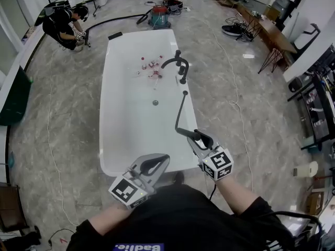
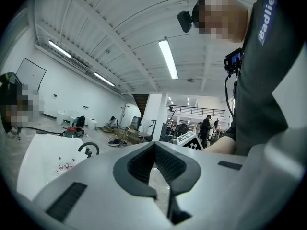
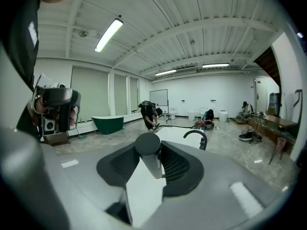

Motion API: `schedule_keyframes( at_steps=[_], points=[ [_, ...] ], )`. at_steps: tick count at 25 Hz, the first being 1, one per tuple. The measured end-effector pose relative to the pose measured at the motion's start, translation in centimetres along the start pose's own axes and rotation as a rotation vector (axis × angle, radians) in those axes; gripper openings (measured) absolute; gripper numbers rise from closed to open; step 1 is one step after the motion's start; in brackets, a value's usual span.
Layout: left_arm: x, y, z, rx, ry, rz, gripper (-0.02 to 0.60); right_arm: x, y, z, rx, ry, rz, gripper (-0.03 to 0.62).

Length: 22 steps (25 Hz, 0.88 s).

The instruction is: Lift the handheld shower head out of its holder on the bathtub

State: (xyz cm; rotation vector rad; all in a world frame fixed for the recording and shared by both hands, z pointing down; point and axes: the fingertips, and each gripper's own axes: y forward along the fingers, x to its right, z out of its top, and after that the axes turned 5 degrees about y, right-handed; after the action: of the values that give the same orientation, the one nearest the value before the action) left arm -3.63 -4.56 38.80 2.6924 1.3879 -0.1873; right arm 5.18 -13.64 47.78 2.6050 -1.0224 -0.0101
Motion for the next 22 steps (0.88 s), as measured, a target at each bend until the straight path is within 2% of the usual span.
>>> schedule_keyframes(
  at_steps=[5,17,22],
  points=[
    [0.2,0.0,-0.2,0.001,-0.008,-0.013,0.0,-2.9,-1.4,0.0,0.025,0.044,0.029,0.132],
    [0.9,0.3,0.0,-0.006,-0.028,-0.036,0.0,-8.0,-4.2,3.2,0.073,-0.018,0.151,0.135],
    [1.0,0.7,-0.5,-0.019,-0.035,-0.04,0.0,-8.0,-4.1,3.1,0.067,-0.025,0.154,0.137]
  ],
)
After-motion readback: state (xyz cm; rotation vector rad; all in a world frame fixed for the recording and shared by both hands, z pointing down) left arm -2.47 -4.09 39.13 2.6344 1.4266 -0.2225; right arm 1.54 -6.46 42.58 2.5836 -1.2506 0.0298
